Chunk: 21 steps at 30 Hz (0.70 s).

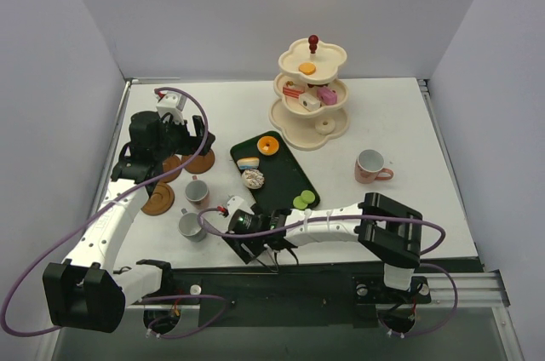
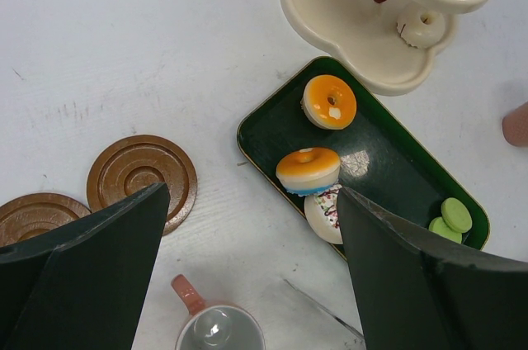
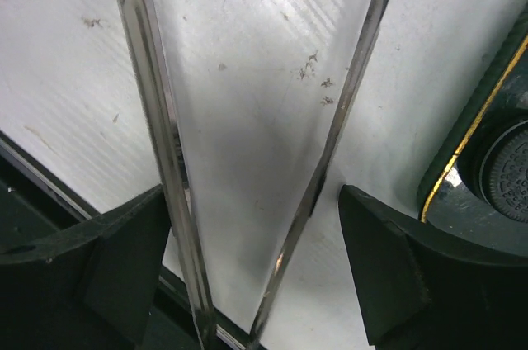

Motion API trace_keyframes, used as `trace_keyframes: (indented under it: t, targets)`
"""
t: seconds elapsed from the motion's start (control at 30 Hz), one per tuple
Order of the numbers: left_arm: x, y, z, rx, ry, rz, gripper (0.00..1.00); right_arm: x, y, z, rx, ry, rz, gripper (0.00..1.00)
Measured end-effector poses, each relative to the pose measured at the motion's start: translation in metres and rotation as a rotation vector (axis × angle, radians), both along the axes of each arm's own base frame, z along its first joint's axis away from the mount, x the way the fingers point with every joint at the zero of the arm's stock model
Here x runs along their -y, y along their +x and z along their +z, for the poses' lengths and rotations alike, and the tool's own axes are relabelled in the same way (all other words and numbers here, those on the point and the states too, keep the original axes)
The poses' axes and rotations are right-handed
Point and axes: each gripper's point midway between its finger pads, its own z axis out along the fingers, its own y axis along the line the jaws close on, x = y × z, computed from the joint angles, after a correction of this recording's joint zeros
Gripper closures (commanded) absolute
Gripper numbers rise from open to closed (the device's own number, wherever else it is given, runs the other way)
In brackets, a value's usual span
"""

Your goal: Serve the afternoon tea

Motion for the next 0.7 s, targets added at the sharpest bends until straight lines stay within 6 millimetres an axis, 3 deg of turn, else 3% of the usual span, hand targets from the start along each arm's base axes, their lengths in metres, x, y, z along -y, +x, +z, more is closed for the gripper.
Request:
trace_keyframes:
  t: [0.17, 0.3, 0.47, 0.6, 0.7]
  targets:
    - [0.000, 0.000, 0.000, -0.002, 0.000, 0.000, 0.06, 0.000, 0.005, 0.001, 0.068, -0.022, -0.030, 0.42]
    - [0.000, 0.000, -0.001, -0.002, 0.000, 0.000, 0.06, 0.004, 0.006, 0.003, 0.096, -0.036, -0.059, 0.48]
    - [0.000, 0.000, -0.001, -0.002, 0.000, 0.000, 0.06, 0.031, 0.004, 0.008, 0.096, -0.120, -0.091, 0.52]
    - [0.000, 0.000, -0.001, -0.002, 0.000, 0.000, 0.06, 0.044, 0.003, 0.036, 0.086, -0.138, -0.119, 0.55]
    - [0.000, 0.000, -0.001, -0.002, 0.000, -0.001, 0.06, 0.042, 0.008, 0.073, 0.084, -0.081, -0.148, 0.57]
